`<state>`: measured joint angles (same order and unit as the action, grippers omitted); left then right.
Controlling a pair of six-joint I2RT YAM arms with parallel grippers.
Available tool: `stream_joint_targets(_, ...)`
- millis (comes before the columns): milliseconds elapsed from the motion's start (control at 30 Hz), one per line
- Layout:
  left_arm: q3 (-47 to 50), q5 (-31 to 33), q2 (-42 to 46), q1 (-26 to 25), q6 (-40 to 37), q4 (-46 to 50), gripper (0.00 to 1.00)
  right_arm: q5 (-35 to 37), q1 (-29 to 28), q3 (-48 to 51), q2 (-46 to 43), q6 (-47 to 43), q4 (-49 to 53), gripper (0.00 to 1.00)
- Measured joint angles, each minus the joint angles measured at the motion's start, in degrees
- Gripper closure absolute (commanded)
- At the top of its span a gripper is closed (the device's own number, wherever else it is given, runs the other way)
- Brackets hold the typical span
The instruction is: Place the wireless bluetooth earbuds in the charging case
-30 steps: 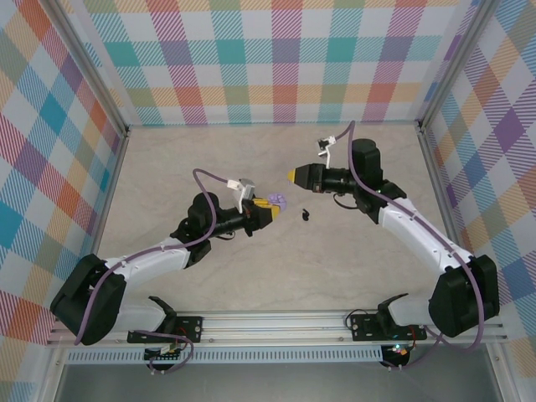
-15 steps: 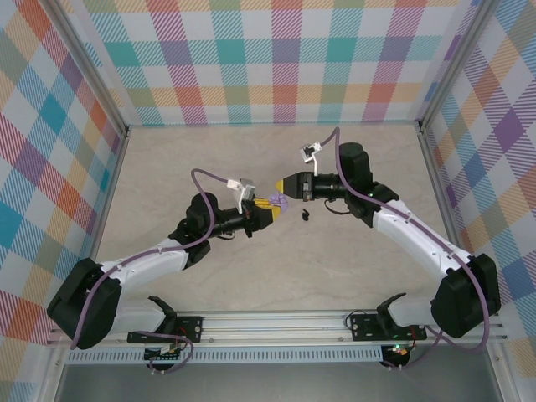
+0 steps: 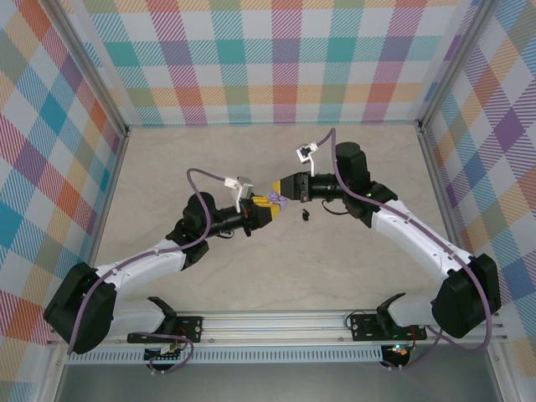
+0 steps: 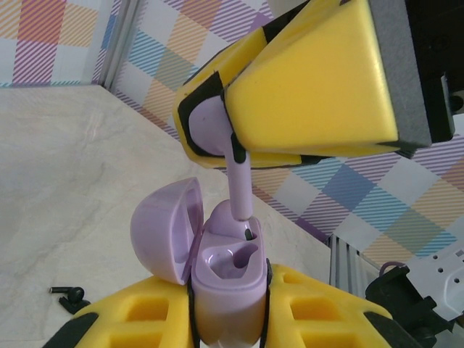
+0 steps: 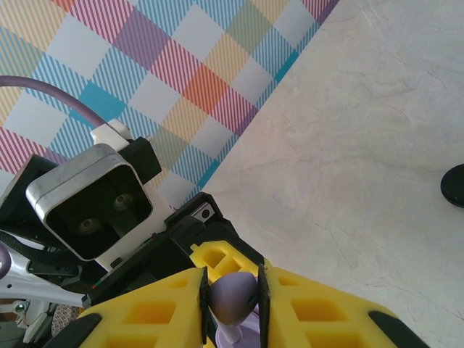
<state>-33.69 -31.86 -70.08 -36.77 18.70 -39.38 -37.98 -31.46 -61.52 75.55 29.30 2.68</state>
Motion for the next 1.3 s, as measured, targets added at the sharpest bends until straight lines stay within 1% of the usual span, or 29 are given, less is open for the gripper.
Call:
stream_joint_targets(567, 0.0, 2.43, 0.5, -0.02, 1.29, 0.0, 0.77, 0.0, -0.52, -0.11, 0.0, -1.53, 1.07, 0.74)
stream_joint_targets(933, 0.0, 2.54, 0.96, -0.22, 1.29, 0.15, 0.78, 0.07, -0.55, -0.22, 0.0, -1.75, 1.29, 0.75)
stream_joint_targets(1300, 0.0, 2.36, 0.96, -0.22, 1.31, 0.11, 0.78, 1.84, -1.27, -0.2, 0.0, -2.23, 1.73, 0.74)
